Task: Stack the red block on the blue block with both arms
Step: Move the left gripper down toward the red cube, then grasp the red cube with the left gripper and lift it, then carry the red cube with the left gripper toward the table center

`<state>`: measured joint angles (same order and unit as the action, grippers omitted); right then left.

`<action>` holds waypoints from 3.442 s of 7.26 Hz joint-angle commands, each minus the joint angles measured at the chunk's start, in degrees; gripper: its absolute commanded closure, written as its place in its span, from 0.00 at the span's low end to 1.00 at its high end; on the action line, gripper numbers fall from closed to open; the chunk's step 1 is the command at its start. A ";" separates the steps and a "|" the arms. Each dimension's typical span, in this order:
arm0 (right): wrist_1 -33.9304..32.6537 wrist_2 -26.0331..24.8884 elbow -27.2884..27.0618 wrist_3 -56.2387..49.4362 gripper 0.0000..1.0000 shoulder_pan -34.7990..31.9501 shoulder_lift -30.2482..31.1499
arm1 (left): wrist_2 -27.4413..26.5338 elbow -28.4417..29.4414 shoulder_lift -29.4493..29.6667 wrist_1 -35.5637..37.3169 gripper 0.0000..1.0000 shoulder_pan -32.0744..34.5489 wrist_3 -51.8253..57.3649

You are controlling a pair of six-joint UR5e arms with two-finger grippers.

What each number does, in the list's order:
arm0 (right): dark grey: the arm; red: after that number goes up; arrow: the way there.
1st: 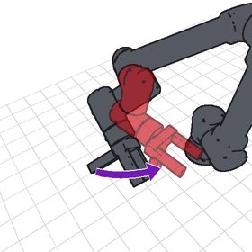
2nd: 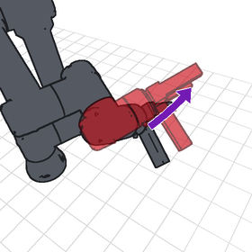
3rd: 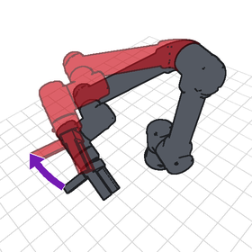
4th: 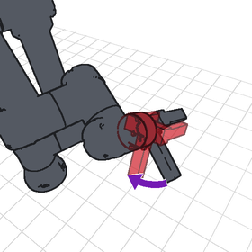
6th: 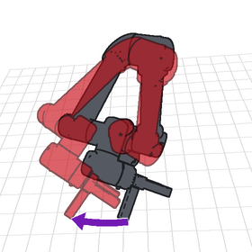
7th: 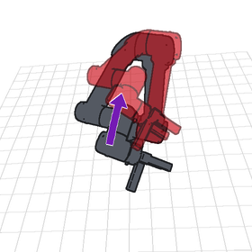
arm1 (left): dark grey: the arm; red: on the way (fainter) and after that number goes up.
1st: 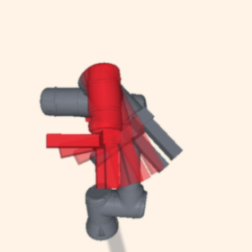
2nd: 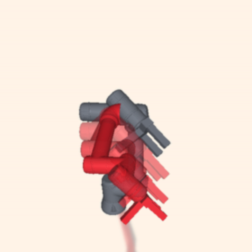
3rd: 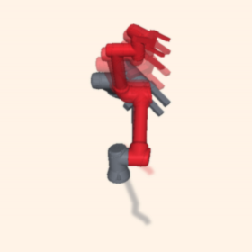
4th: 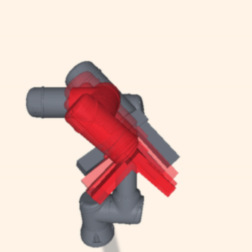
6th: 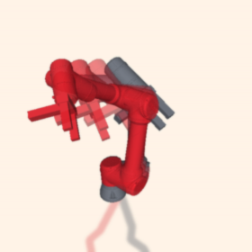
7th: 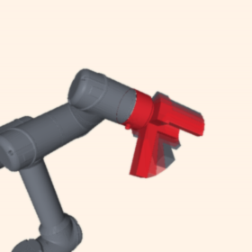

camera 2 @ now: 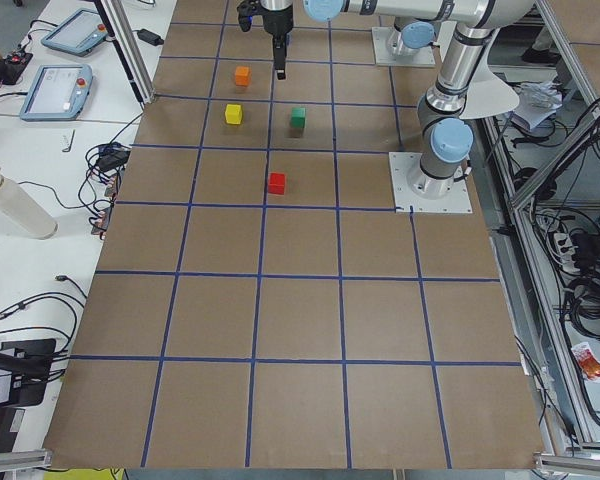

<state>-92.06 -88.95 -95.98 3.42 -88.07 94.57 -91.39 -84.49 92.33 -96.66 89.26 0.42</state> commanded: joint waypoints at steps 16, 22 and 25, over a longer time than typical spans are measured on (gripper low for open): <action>-0.13 0.09 0.00 0.00 0.00 0.00 0.00 | -3.27 -26.43 19.73 42.34 0.27 -15.61 20.76; -0.48 0.00 0.00 0.00 0.00 0.09 0.00 | -1.95 -12.34 18.14 27.61 1.00 0.58 1.23; -0.31 0.00 0.00 -0.08 0.00 0.09 0.00 | 4.19 -5.97 22.53 28.62 1.00 15.21 -19.02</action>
<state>-92.43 -88.94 -95.98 3.39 -87.99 94.57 -89.63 -92.57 112.86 -68.85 99.57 -12.05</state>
